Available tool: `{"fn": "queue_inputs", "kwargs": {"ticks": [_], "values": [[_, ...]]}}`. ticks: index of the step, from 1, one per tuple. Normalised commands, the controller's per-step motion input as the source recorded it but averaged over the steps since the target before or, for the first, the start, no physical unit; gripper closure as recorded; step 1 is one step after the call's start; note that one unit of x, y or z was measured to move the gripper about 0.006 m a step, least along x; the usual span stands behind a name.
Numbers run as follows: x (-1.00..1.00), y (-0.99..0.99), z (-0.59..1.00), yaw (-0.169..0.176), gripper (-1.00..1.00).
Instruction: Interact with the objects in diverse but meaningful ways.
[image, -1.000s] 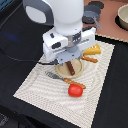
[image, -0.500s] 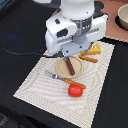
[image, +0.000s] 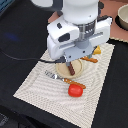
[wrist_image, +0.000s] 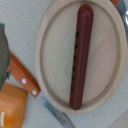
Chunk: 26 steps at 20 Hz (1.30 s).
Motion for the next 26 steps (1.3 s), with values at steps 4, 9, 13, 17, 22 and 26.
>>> {"fn": "queue_inputs", "kwargs": {"ticks": [4, 9, 13, 17, 22, 26], "values": [[0.01, -0.19, 0.03, 0.162, -1.0], [0.19, -0.34, 0.25, 0.105, -1.0], [0.31, -0.43, 0.36, 0.071, -1.0], [0.39, -0.56, 0.31, 0.053, -1.0], [0.36, -0.59, 0.27, 0.067, -1.0], [0.18, -0.55, 0.1, 0.13, -1.0]]}}
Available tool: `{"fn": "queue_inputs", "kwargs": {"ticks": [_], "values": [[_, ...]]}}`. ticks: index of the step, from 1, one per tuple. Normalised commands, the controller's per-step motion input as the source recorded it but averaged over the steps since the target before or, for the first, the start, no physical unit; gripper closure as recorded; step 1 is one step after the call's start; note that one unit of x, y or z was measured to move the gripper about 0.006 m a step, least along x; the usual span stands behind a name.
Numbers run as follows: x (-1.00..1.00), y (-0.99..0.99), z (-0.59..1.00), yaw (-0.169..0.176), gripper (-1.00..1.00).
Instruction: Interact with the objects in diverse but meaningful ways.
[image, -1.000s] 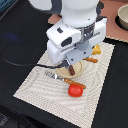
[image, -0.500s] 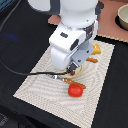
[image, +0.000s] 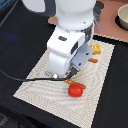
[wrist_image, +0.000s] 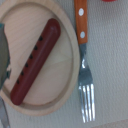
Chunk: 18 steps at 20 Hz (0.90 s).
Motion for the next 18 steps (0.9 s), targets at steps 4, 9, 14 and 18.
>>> {"fn": "queue_inputs", "kwargs": {"ticks": [4, 9, 14, 18], "values": [[0.17, -0.57, 0.03, 0.15, -1.0], [0.29, -0.53, 0.0, 0.139, -1.0], [0.74, -0.35, 0.0, 0.011, -1.0], [0.92, -0.02, 0.01, -0.006, -1.0]]}}
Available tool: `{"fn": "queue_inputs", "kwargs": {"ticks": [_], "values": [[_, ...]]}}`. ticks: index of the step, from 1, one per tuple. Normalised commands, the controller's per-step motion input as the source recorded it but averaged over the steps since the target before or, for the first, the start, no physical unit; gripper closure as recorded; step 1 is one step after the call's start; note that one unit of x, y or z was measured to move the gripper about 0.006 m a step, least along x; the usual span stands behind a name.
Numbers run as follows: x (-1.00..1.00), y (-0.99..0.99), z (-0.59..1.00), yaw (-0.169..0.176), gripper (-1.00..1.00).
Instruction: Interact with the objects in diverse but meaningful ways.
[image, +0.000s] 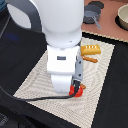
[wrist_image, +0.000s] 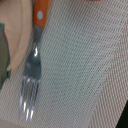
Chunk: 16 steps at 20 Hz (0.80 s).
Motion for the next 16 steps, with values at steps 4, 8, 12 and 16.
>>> {"fn": "queue_inputs", "kwargs": {"ticks": [4, 8, 12, 16], "values": [[0.84, -0.02, 0.03, -0.018, -1.0], [0.64, -0.07, -0.01, -0.001, -1.0], [0.46, -0.18, -0.08, 0.0, -1.0], [0.44, -0.19, -0.08, 0.0, -1.0]]}}
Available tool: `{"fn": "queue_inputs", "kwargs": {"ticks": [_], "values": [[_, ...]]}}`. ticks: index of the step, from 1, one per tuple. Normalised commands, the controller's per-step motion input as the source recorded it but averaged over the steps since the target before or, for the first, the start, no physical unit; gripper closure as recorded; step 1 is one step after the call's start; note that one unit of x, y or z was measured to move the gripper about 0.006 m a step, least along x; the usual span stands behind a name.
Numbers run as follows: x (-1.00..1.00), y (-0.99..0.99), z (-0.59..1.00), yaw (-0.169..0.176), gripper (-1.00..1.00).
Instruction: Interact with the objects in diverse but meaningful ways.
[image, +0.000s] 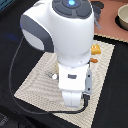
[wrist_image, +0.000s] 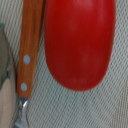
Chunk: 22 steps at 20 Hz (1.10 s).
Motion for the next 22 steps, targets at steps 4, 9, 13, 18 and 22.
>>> {"fn": "queue_inputs", "kwargs": {"ticks": [4, 9, 13, 18, 22], "values": [[0.41, -0.18, -0.13, 0.0, -1.0], [0.45, -0.15, -0.05, -0.002, -1.0], [0.51, -0.14, 0.03, -0.003, 1.0], [0.52, -0.13, 0.04, 0.0, 1.0], [0.49, -0.16, 0.0, 0.0, 1.0]]}}
